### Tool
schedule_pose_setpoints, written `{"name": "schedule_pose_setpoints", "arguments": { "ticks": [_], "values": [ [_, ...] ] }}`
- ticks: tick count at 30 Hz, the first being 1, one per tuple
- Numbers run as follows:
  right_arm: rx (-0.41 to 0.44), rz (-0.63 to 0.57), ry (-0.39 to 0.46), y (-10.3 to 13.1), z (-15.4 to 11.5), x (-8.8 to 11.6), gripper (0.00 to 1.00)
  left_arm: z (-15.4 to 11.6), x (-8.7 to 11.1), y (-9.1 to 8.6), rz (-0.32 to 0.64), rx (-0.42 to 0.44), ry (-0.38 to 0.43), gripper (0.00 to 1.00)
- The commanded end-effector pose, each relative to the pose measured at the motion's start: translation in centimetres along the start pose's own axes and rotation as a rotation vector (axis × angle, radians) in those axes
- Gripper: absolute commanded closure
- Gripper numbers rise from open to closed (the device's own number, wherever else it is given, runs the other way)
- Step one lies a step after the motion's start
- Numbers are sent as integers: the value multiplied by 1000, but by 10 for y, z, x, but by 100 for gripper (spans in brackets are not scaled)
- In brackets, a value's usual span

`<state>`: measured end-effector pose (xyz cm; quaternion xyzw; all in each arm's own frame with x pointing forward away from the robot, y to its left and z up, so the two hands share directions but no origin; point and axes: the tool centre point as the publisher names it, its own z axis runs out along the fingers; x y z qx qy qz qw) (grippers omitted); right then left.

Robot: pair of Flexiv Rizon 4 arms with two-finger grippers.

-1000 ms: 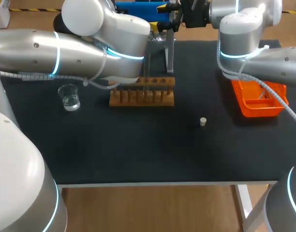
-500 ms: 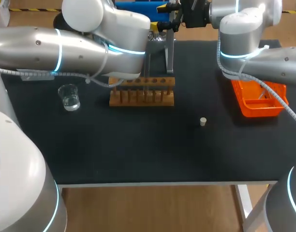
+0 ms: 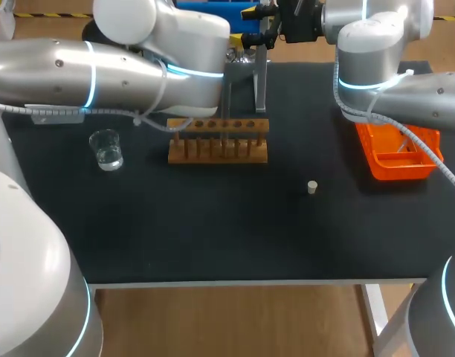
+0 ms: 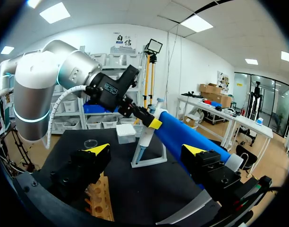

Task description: Invert the test tube, pick up the pipette, mount the tip to pipette, aspirate from beaker and dispense into the tube, eject the tip, return the pipette, and cap with the stopper.

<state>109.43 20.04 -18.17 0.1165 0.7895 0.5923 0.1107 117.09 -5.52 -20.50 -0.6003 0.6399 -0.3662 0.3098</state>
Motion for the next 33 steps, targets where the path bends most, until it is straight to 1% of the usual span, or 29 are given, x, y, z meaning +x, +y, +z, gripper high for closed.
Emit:
{"name": "schedule_pose_setpoints", "arguments": {
  "ticks": [1, 11, 15, 21, 26, 29, 31, 33],
  "values": [
    [1, 0, -1, 0, 0, 0, 0, -1, -1, -2, 1, -1, 12, 0],
    [1, 0, -1, 0, 0, 0, 0, -12, 3, -10, 7, 26, 16, 0],
    [1, 0, -1, 0, 0, 0, 0, -20, 5, -16, 10, 41, 16, 0],
    [1, 0, -1, 0, 0, 0, 0, -42, 13, -28, 25, 78, 32, 0],
    [1, 0, -1, 0, 0, 0, 0, -69, 15, -29, 41, 90, 40, 0],
    [1, 0, -1, 0, 0, 0, 0, -87, 14, -25, 58, 98, 62, 0],
    [1, 0, -1, 0, 0, 0, 0, -99, 15, -22, 77, 95, 124, 0],
    [1, 0, -1, 0, 0, 0, 0, -110, 17, -19, 127, 95, 195, 0]
  ]
}}
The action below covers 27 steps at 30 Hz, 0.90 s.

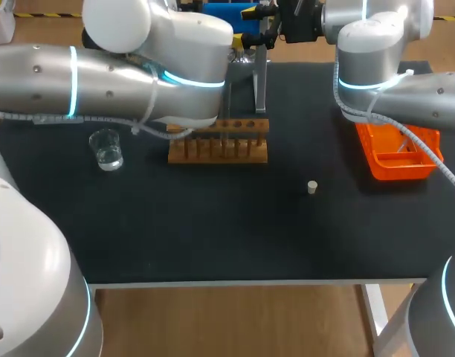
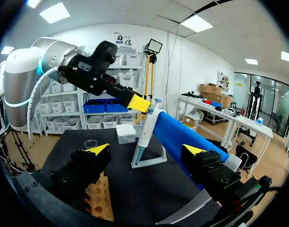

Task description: Invert the test tube, pick up the pipette, mount the tip to pipette, aspirate from beaker and dispense into the tube, eject the tip, return the pipette, and cap with the stopper.

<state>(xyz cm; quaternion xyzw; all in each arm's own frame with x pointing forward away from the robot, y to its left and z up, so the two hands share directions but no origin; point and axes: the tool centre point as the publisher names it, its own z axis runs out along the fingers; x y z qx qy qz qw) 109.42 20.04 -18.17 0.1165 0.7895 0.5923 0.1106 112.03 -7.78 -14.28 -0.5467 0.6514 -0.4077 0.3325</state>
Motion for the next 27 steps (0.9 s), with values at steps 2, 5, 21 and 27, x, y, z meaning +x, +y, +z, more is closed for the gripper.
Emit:
{"name": "schedule_pose_setpoints", "arguments": {
  "ticks": [2, 5, 21, 27],
  "values": [
    [1, 0, -1, 0, 0, 0, 0, -49, -6, 6, 88, -7, 212, 0],
    [1, 0, -1, 0, 0, 0, 0, -65, 0, 9, 146, 4, 307, 0],
    [1, 0, -1, 0, 0, 0, 0, -97, 40, 52, 456, 149, 940, 0],
    [1, 0, -1, 0, 0, 0, 0, -99, 57, 69, 512, 169, 1078, 0]
  ]
}}
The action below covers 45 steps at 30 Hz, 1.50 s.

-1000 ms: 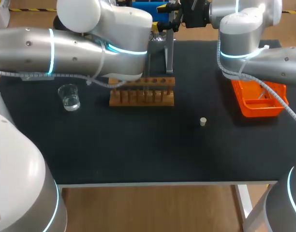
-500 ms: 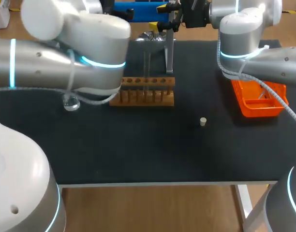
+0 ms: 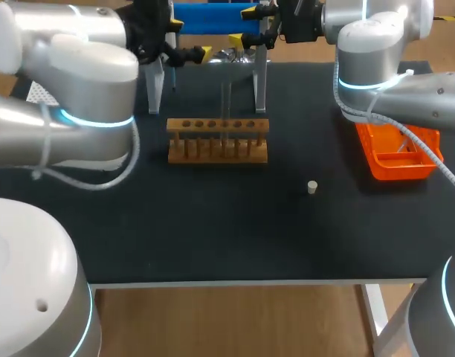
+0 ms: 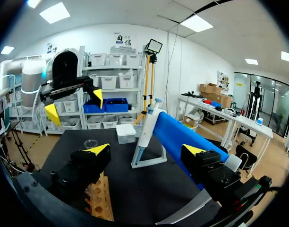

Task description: Invert the test tube, pick up the pipette, mount the tip to pipette, aspirate from beaker and dispense into the tube, eject the tip, return the pipette, and cap with the stopper.

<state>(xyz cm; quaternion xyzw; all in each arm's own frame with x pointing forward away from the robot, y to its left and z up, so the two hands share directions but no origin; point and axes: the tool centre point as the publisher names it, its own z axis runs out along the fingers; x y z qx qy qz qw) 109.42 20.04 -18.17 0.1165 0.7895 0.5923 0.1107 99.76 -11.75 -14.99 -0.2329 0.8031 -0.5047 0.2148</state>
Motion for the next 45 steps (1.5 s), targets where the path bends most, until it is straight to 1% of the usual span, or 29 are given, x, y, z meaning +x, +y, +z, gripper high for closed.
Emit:
{"name": "schedule_pose_setpoints", "arguments": {
  "ticks": [1, 3, 5, 11, 14, 19, 23, 26, 33, 37, 41, 45],
  "values": [
    [1, 0, -1, 0, 0, 0, 0, -1, 5, 13, 121, 158, 448, 0],
    [1, 0, -1, 0, 0, 0, 0, 3, 12, 15, 138, 149, 478, 0],
    [1, 0, -1, 0, 0, 0, 0, 6, 16, 17, 148, 168, 514, 0],
    [1, 0, -1, 0, 0, 0, 0, 17, 28, 25, 163, 159, 570, 0],
    [1, 0, -1, 0, 0, 0, 0, 25, 33, 29, 162, 147, 588, 0],
    [1, 0, -1, 0, 0, 0, 0, 38, 40, 35, 162, 128, 594, 0],
    [1, 0, -1, 0, 0, 0, 0, 49, 45, 40, 159, 111, 590, 0],
    [1, 0, -1, 0, 0, 0, 0, 56, 47, 44, 148, 91, 571, 0],
    [1, 0, -1, 0, 0, 0, 0, 68, 54, 54, 131, 61, 558, 0],
    [1, 0, -1, 0, 0, 0, 0, 73, 56, 64, 111, 21, 512, 0],
    [1, 0, -1, 0, 0, 0, 0, 82, 58, 74, 99, -17, 495, 0],
    [1, 0, -1, 0, 0, 0, 0, 88, 58, 81, 90, -28, 482, 0]
  ]
}}
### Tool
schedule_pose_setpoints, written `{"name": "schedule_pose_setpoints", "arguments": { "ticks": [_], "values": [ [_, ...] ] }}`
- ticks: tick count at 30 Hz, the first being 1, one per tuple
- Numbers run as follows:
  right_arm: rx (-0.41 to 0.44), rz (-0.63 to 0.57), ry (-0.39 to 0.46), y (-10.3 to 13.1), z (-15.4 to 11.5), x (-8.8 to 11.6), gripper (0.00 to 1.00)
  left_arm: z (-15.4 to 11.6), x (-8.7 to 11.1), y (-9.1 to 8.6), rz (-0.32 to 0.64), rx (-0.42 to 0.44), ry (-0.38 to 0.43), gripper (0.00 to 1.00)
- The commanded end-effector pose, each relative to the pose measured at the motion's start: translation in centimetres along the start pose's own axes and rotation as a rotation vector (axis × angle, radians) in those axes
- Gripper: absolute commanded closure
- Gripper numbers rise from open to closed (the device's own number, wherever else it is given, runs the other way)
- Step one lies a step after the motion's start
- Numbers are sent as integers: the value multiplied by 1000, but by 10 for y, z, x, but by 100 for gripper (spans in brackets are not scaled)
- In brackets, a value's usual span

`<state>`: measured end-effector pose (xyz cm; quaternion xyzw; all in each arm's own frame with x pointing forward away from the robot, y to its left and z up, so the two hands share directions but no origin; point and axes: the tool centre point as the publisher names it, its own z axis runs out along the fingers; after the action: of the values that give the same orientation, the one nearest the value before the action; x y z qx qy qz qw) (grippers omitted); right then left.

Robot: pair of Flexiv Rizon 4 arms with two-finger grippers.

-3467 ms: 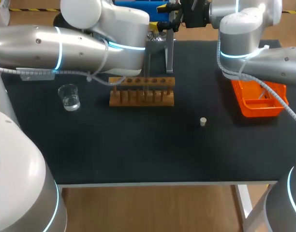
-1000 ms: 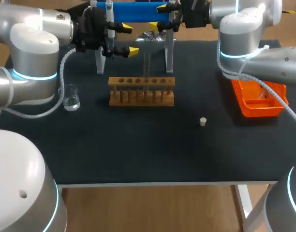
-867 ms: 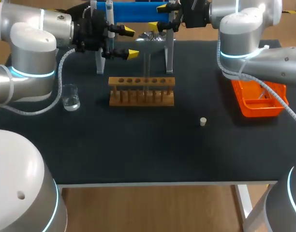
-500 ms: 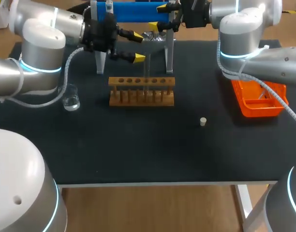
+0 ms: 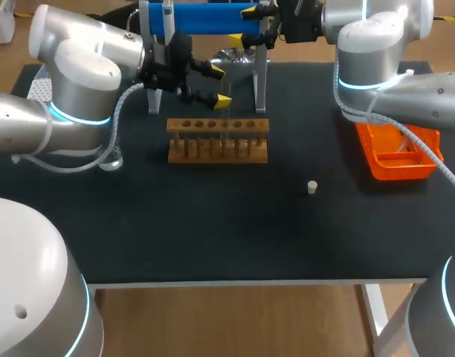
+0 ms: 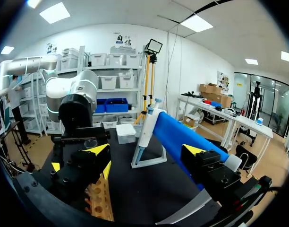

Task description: Invert the test tube, pick up the pipette, mount the tip to pipette, aspirate from beaker and dispense into the tube, eject the tip, return the pipette, and cap with the stopper.

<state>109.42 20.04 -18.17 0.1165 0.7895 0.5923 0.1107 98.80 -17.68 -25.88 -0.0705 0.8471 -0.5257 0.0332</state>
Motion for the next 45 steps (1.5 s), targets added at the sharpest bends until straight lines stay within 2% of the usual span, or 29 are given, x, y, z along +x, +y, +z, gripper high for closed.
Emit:
{"name": "schedule_pose_setpoints", "arguments": {
  "ticks": [1, 21, 32, 45],
  "values": [
    [1, 0, -1, 0, 0, 0, 0, 11, -2, 4, -6, -12, -7, 0],
    [1, 0, -1, 0, 0, 0, 0, 34, -3, 20, -14, -93, 0, 0],
    [1, 0, -1, 0, 0, 0, 0, 37, -5, 25, 1, -128, -12, 0],
    [1, 0, -1, 0, 0, 0, 0, 38, -5, 26, 12, -130, -3, 0]
  ]
}}
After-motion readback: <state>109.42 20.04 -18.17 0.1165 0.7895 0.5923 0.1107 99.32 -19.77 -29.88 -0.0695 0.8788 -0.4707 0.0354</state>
